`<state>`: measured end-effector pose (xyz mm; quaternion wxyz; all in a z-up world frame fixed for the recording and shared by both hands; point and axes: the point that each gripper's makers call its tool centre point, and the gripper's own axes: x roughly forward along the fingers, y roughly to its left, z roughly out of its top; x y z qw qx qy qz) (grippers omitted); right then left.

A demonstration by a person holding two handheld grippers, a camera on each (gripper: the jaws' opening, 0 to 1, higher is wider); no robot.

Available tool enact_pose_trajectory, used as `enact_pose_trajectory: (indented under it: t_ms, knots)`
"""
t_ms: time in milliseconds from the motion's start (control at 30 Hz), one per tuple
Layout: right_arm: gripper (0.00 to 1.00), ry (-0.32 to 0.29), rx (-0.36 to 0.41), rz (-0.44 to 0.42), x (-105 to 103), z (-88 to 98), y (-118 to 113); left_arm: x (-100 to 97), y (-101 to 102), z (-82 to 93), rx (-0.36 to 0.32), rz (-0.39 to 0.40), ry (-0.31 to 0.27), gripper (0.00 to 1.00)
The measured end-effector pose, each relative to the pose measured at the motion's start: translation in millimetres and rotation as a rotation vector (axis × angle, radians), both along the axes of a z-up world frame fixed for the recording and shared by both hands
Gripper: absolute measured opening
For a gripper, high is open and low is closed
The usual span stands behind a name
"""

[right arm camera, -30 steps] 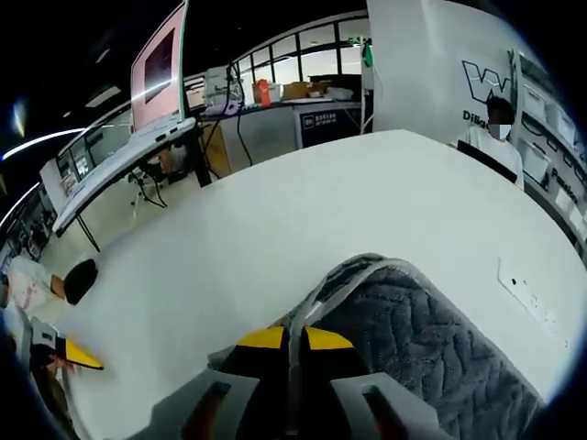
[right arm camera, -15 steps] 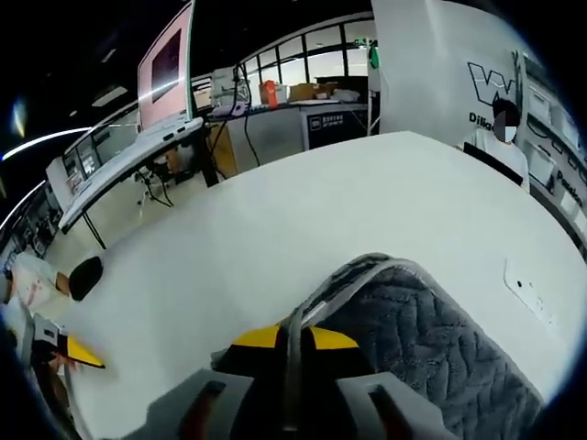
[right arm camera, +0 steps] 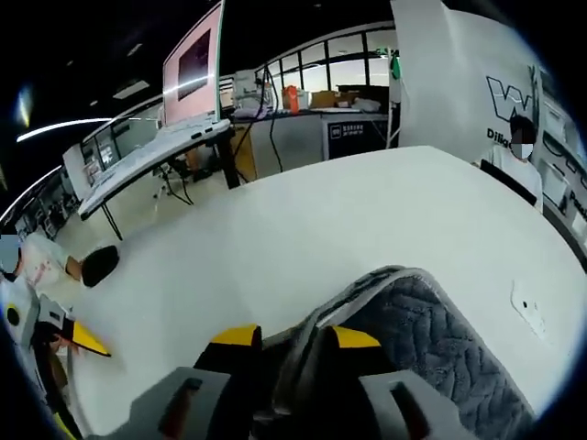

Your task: Fold the towel on the table until its edges align and the towel forms a compact rectangular stack.

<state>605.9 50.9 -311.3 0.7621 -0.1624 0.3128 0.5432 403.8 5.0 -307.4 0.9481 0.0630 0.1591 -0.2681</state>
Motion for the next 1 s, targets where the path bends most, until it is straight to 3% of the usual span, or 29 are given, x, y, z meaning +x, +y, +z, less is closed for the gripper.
enact_pose_trajectory:
  t_ms: [167, 233, 500, 733, 900, 1000]
  knots:
    - [0.49, -0.030, 0.044, 0.032, -19, 19.1, -6, 0.2, 0, 3.2, 0.002, 0.000, -0.006, 0.99]
    - [0.59, -0.019, 0.034, 0.054, -25, 20.8, -7, 0.3, -1, 3.7, 0.003, -0.002, -0.006, 0.99]
    - [0.86, -0.034, 0.002, 0.117, -42, 27.8, -23, 1.1, -1, 8.7, 0.004, 0.001, -0.014, 0.99]
    - [0.98, -0.080, -0.009, 0.162, -57, 30.8, -55, 2.8, 0, 9.6, 0.011, 0.005, -0.013, 0.99]
    - [0.99, -0.093, 0.014, 0.145, -56, 39.4, -77, 2.0, 3, 12.4, 0.012, 0.014, -0.018, 0.99]
    - [1.00, -0.111, 0.028, 0.113, -54, 47.2, -103, 1.5, 5, 13.5, 0.013, 0.021, -0.019, 0.99]
